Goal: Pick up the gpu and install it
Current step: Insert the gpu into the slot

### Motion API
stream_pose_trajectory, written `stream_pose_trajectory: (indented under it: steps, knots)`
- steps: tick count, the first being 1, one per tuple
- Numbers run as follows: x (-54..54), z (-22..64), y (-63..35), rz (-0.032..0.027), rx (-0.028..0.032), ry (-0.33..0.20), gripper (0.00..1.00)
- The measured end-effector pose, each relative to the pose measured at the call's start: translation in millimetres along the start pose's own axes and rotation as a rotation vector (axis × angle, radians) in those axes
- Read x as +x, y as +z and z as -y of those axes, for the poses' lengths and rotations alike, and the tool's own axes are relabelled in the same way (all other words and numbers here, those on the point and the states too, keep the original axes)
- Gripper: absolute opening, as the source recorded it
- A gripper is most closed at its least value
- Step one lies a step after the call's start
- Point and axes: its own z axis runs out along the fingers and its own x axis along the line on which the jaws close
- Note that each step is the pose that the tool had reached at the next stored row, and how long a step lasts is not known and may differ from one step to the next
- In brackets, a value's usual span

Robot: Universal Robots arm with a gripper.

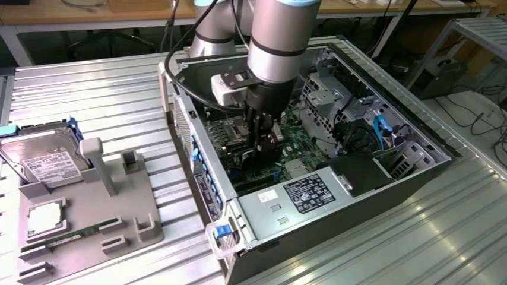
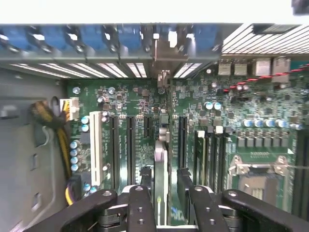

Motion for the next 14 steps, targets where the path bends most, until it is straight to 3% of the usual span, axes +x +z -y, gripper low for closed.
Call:
stream_pose_trajectory:
  steps: [1,4,6,10,14]
  knots:
    - [-0.1,0.0,-4.3,-0.0007,0.0007,0.000,0.35]
    - [-0.4,0.1,-5.5,-0.0018,0.0011,0.000,0.34]
    - [-0.4,0.1,-5.6,-0.0019,0.0011,0.000,0.21]
    - [-0.4,0.1,-5.6,-0.0020,0.0010,0.000,0.11]
    - [-0.4,0.1,-5.6,-0.0020,0.0010,0.000,0.11]
